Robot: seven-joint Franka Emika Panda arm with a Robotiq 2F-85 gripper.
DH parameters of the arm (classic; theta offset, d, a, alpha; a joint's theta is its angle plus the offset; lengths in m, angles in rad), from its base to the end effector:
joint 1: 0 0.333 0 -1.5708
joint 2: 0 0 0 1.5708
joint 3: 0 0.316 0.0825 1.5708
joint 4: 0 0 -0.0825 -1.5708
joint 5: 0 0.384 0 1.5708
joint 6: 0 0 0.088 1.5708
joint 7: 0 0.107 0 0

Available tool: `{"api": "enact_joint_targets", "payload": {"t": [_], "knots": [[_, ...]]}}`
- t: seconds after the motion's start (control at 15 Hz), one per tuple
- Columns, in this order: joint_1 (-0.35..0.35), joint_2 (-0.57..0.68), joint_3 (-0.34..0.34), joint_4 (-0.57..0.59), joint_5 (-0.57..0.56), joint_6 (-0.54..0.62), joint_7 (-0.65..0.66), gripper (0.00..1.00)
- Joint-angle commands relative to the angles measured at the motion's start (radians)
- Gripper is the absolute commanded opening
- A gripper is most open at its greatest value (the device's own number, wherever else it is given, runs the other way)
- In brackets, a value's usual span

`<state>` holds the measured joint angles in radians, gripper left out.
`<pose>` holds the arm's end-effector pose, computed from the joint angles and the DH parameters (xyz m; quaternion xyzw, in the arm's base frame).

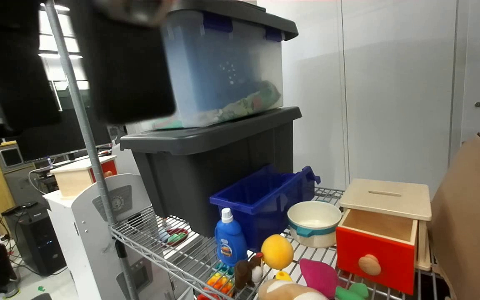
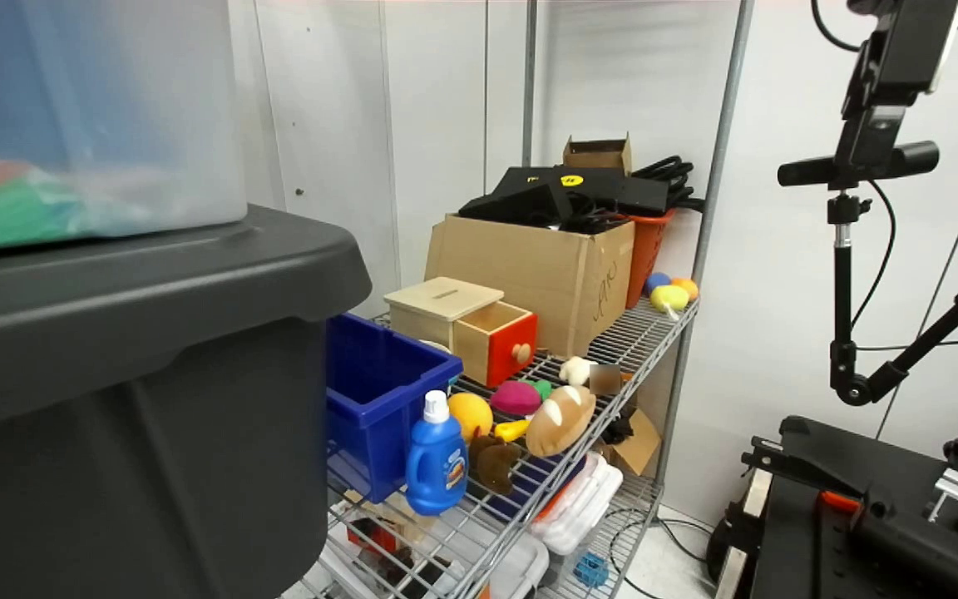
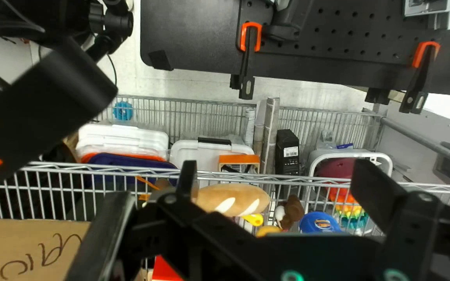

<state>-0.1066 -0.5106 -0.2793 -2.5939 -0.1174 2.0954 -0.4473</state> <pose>0.3541 -0.1486 0.4190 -0.9969 -0.0773 -0.0063 0.0156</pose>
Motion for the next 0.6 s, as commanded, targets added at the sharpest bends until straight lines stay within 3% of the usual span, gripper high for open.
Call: {"api": "enact_joint_targets", "payload": {"t": [0.0, 0.53], "knots": [[0.039, 0.073, 0.050, 0.081, 0.028, -0.030, 0.018, 1.00], [0.040, 0.184, 0.114, 0.163, 0.087, -0.006, 0.232, 1.00]]}}
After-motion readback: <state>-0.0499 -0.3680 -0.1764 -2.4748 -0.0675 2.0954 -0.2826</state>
